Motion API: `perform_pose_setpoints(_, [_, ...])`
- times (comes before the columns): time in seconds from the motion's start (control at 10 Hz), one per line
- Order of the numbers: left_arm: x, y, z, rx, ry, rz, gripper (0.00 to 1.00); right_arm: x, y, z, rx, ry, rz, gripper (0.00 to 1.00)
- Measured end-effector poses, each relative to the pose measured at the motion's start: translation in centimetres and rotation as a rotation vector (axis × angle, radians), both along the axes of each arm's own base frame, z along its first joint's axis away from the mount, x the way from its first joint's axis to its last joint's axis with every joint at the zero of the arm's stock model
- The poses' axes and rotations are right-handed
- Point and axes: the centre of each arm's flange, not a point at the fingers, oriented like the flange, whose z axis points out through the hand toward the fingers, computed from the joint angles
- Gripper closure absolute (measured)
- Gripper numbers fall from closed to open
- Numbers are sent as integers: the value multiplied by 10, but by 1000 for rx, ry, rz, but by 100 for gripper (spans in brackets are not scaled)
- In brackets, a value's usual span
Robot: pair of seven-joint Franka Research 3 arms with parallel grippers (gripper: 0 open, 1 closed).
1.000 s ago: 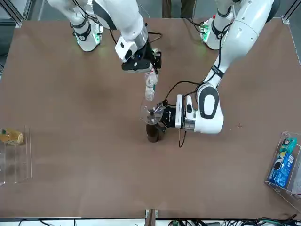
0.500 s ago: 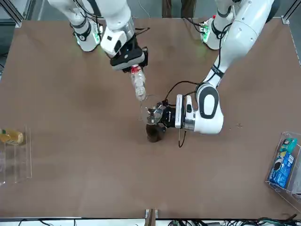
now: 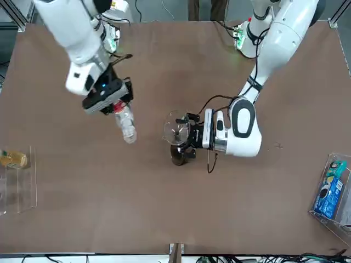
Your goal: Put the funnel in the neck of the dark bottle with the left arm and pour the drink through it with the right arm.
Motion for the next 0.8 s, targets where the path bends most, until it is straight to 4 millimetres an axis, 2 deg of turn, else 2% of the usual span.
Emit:
perform_pose_setpoints(0.2, [4,11,-3,73,-61,-41,0,23,-55,-5,8,-13,104,56])
perform_pose_setpoints(0.4, [14,33,-5,196,-165,-98,0,38,-114,-19,62,-24,208,56])
perform_pose_setpoints(0.6, [35,85,15,375,-315,-144,0,43,-185,-40,120,-51,306,56])
perform_pose_setpoints(0.8, [50,151,63,576,-407,-129,0,39,-241,-65,168,-108,429,56])
